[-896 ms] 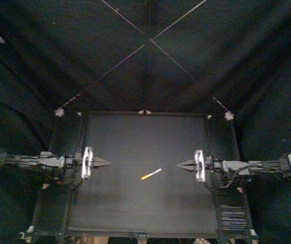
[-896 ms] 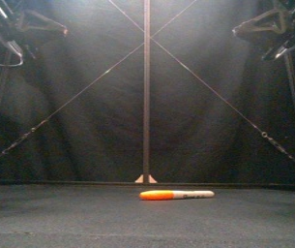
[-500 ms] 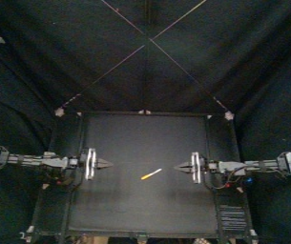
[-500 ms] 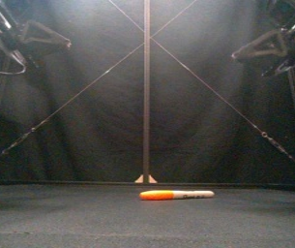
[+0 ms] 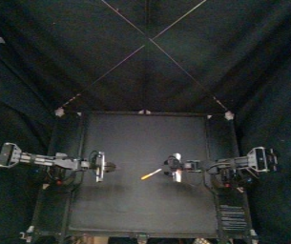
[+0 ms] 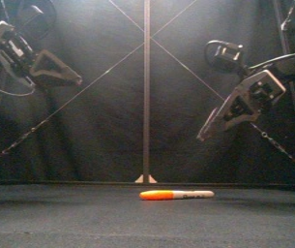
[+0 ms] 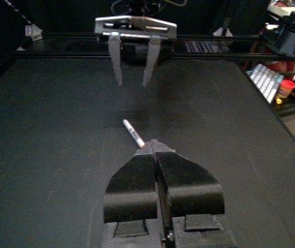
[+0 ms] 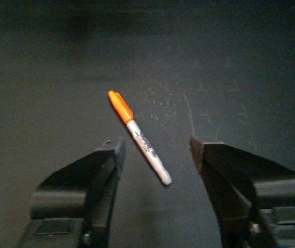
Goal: Uncap the pen
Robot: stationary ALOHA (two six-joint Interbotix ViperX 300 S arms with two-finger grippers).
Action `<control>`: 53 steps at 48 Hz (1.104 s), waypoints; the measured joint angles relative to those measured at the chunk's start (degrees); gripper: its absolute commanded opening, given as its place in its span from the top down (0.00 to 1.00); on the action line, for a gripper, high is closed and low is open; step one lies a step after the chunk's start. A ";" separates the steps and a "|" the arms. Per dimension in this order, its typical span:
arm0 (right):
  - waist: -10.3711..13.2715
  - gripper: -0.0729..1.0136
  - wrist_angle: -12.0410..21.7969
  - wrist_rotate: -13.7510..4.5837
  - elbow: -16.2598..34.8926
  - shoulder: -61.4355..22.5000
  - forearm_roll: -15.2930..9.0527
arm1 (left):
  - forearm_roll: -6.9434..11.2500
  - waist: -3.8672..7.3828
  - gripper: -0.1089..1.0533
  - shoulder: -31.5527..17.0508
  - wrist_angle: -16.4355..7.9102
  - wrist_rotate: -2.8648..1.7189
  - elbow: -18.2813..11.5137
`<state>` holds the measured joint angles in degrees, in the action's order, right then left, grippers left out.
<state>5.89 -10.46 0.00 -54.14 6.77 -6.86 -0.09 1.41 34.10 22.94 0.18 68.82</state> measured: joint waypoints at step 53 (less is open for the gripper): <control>0.44 0.46 6.68 -0.18 10.20 -9.58 -0.35 | 0.70 0.09 0.23 -6.24 0.00 -0.09 -3.87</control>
<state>6.33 -3.78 -0.18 -43.95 -2.81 -7.21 0.62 1.49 27.86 22.94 0.09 64.95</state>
